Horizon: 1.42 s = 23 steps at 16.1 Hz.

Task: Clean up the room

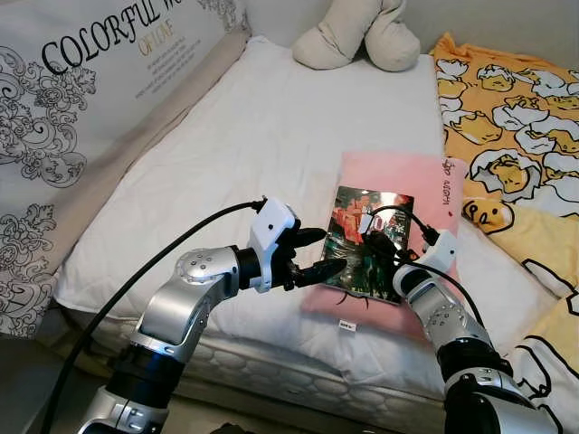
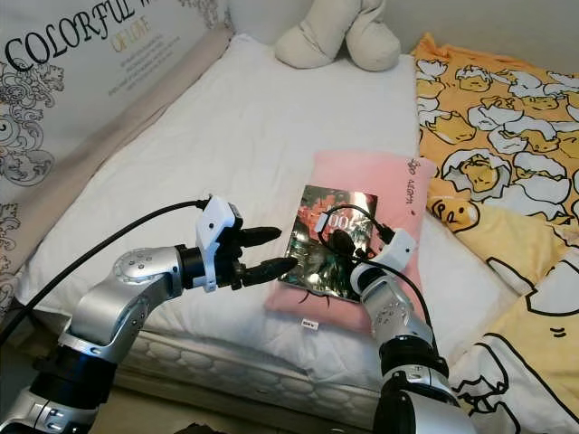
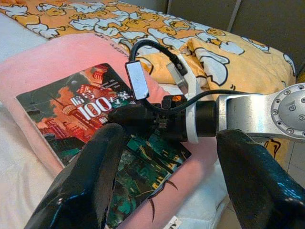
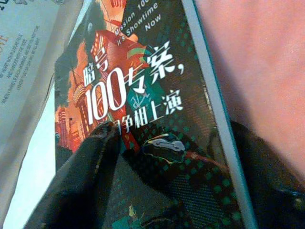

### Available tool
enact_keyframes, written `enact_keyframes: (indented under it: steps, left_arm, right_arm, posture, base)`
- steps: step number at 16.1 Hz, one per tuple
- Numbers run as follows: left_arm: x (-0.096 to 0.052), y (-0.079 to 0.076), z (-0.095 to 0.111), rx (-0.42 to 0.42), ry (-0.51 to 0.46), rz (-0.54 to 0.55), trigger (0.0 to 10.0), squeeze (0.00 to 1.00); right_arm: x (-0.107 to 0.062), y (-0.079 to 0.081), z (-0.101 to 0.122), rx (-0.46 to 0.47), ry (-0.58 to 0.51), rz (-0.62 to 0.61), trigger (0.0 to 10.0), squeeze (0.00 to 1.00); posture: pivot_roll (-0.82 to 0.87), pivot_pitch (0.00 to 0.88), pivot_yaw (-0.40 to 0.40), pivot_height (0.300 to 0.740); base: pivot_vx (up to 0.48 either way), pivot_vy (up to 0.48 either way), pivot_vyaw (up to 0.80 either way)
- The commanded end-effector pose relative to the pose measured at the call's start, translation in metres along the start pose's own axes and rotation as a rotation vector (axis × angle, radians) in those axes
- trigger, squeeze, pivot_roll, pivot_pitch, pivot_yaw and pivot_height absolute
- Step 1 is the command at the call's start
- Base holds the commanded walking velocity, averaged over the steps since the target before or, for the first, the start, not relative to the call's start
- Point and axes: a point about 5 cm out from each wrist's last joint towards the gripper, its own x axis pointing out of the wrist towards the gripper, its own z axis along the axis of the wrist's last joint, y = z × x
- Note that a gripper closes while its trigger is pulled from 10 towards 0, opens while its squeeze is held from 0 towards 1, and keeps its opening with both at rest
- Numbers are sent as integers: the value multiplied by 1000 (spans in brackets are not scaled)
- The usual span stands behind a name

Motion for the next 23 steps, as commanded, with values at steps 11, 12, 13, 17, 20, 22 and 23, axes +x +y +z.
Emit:
enact_keyframes:
  steps: [11,12,13,17,20,22,23]
  left_arm:
    - [10,17,-7,-16,3,133,10000,0]
    - [11,27,-11,-33,0,229,10000,0]
    - [11,32,-14,-36,2,285,10000,0]
    - [13,53,-14,-17,-13,533,10000,0]
    - [17,59,-15,-25,-28,592,10000,0]
    - [20,58,-17,-21,-27,592,10000,0]
    - [21,59,-18,-20,-30,598,10000,0]
  right_arm:
    - [-8,13,-8,-58,-50,69,0,0]
    - [-11,18,-3,-86,-90,89,0,0]
    - [-13,23,0,-106,-114,106,0,0]
    - [-27,53,23,-282,-292,189,0,0]
    - [-41,66,40,-483,-449,170,0,0]
    - [-50,66,42,-580,-511,133,0,0]
    - [-53,63,42,-605,-531,107,0,0]
  posture:
    - [51,0,27,740]
    - [46,0,27,740]
    - [41,0,28,740]
    - [29,0,34,740]
    - [14,0,45,740]
    - [9,0,51,740]
    - [8,0,53,740]
  base:
    - [0,0,0]
    - [0,0,0]
    - [0,0,0]
    - [0,0,0]
    - [0,0,0]
    - [0,0,0]
    - [0,0,0]
